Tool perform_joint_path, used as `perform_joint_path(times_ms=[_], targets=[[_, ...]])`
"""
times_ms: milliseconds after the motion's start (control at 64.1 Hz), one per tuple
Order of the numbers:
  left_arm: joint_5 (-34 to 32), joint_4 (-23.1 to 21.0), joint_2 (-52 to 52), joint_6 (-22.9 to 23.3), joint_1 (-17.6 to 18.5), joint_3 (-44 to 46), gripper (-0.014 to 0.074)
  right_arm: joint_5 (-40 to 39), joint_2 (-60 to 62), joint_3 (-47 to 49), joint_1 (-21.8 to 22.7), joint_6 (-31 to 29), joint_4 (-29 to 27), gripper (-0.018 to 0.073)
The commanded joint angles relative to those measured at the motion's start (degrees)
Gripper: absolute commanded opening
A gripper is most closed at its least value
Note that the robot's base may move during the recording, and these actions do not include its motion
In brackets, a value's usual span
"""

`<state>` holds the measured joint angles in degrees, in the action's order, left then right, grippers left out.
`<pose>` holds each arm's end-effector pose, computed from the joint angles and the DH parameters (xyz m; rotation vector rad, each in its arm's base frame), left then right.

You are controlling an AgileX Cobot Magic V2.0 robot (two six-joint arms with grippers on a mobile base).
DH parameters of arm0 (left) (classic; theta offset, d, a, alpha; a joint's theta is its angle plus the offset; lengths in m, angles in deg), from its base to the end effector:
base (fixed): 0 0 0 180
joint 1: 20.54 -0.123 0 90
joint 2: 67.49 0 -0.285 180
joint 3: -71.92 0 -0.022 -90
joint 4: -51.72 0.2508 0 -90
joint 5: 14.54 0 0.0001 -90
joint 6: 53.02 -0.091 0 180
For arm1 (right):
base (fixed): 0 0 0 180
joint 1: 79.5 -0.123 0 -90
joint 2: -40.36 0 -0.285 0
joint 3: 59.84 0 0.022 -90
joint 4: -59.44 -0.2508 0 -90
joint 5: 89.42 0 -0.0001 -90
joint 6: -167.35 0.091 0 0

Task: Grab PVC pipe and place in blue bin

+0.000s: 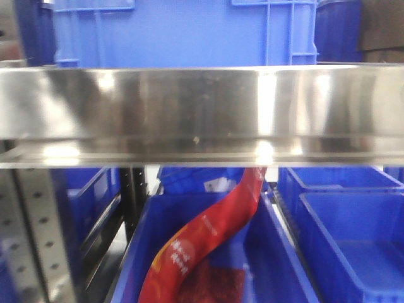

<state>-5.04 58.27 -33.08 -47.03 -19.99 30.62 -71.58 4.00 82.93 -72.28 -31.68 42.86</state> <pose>0.0932 0.0008 0.3749 -0.0020 1.4862 0.0129 0.0957 -0.0041 0.3827 -0.0130 1.5839 -0.0729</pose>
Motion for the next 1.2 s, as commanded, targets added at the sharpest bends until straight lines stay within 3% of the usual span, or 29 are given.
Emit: perform_joint_path(times_ms=[0, 1014, 1185], targets=[[-1.79, -0.42, -0.03, 0.22, -0.18, 0.39, -0.0111, -1.57, 0.03, 0.07, 0.03, -0.22, -0.31, -0.0168], [-1.79, -0.42, -0.03, 0.22, -0.18, 0.39, -0.0111, -1.73, 0.02, 0.07, 0.03, -0.22, -0.31, -0.0168], [-4.83, -0.42, -0.03, 0.22, -0.18, 0.39, -0.0111, -1.73, 0.02, 0.07, 0.03, -0.22, -0.31, -0.0168]])
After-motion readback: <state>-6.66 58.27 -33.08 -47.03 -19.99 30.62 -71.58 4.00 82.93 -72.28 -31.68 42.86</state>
